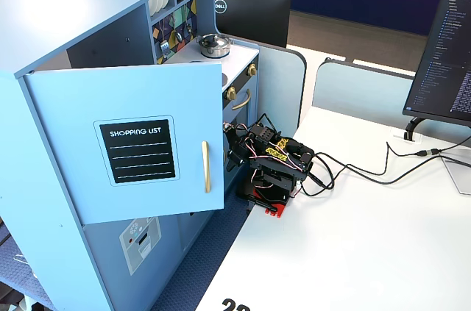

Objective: Pick up the green pineapple from the left cabinet and place it in the gray recipient

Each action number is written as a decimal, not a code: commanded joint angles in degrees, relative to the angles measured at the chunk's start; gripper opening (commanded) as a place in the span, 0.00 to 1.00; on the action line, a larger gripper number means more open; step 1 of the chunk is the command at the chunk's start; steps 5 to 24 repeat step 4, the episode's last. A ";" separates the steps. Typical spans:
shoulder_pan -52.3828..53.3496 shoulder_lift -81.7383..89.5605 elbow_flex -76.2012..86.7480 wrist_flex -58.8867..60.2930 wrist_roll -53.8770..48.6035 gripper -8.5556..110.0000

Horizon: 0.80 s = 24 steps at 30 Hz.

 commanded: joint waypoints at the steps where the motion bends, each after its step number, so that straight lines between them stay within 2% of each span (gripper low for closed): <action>1: -0.88 -0.26 0.00 10.11 1.14 0.11; 24: -0.88 -0.26 0.00 10.11 1.14 0.11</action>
